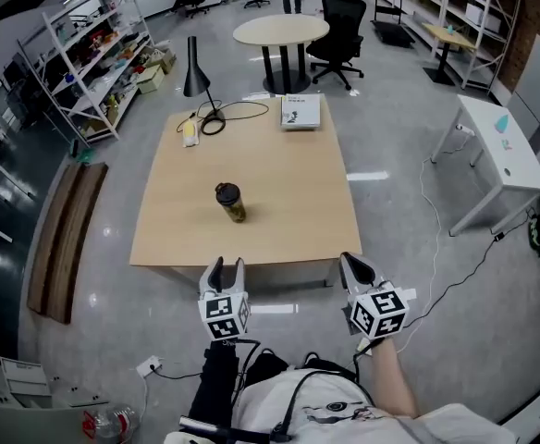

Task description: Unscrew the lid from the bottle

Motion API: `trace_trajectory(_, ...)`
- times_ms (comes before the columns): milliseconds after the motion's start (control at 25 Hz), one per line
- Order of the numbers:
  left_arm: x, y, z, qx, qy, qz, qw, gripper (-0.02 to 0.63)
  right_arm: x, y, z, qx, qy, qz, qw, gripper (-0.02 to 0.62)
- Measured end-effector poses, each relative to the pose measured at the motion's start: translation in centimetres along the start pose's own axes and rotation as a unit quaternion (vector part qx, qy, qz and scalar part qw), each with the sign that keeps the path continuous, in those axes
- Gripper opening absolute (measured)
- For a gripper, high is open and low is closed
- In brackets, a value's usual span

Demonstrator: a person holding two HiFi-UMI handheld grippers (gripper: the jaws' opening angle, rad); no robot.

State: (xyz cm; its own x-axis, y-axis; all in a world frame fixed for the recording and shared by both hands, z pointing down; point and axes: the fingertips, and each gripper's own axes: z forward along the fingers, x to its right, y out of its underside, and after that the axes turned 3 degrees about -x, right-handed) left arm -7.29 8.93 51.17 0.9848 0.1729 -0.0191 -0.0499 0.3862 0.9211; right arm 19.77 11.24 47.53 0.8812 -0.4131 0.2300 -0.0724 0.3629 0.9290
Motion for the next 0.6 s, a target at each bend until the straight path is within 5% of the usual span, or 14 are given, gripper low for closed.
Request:
trace_trajectory(120, -0.7, 3.4, 2.6, -0.034, 0.019, 0.002, 0.9992, 0.284, 0.6, 1.1, 1.0, -0.014, 0.0, 0.015, 1.0, 0.006)
trace_trajectory(280, -3.2, 7.8, 8.1, -0.036, 0.035, -0.013, 0.9986, 0.527, 0.8, 1.7, 3.9, -0.028, -0.004, 0.009, 1.0, 0.006)
trace_trajectory(600, -7.6, 14.2, 23.8, -0.098, 0.042, 0.009, 0.9943, 0.545, 5.5, 0.6, 11.9, -0.089, 0.071, -0.001, 0.994, 0.006)
